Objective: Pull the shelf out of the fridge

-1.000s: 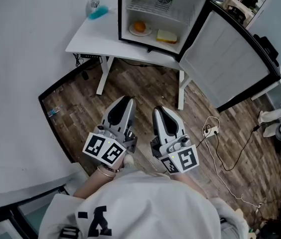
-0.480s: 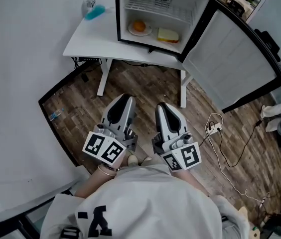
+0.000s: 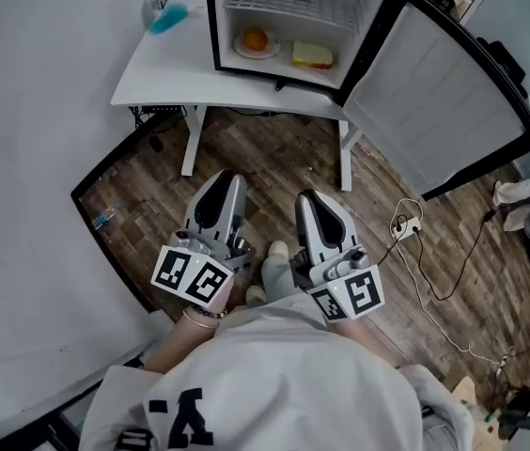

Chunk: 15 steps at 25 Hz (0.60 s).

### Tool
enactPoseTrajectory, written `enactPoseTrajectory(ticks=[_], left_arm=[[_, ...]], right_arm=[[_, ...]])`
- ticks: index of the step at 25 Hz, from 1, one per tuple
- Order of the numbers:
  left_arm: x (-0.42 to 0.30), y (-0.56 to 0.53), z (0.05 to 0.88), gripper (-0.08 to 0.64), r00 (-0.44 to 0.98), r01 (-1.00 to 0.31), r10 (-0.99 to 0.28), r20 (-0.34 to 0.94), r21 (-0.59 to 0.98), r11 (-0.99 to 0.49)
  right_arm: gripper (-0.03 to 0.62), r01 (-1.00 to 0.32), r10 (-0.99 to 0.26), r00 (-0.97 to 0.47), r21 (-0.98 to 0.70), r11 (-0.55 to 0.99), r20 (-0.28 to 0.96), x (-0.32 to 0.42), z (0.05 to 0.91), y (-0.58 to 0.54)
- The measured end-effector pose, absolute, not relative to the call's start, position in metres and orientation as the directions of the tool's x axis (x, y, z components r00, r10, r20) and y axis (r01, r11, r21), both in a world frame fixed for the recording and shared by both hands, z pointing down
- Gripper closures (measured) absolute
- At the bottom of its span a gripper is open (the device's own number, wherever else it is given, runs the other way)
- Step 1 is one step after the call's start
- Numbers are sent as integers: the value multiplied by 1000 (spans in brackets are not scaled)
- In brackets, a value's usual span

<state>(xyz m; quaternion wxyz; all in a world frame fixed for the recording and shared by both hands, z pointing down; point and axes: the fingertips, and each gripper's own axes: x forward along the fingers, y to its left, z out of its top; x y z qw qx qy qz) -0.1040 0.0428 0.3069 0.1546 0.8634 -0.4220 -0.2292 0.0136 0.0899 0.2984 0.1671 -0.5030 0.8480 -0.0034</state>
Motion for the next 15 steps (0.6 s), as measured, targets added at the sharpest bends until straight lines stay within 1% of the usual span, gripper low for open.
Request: enactPoseTrajectory(ticks=[5, 8, 15], left_arm=[[-104, 31, 313, 497, 535, -664, -804, -258, 460, -589], [-105, 22, 312, 497, 530, -671, -807, -262, 452, -588], [-108, -29, 306, 497, 520, -687, -808, -279, 426, -589]], right_arm=[[549, -845, -850, -445, -182, 503, -282, 13, 302, 74], [549, -836, -834, -458, -170, 522, -306, 9, 297, 62], [549, -824, -819, -471, -167, 541, -329, 7, 291, 11]])
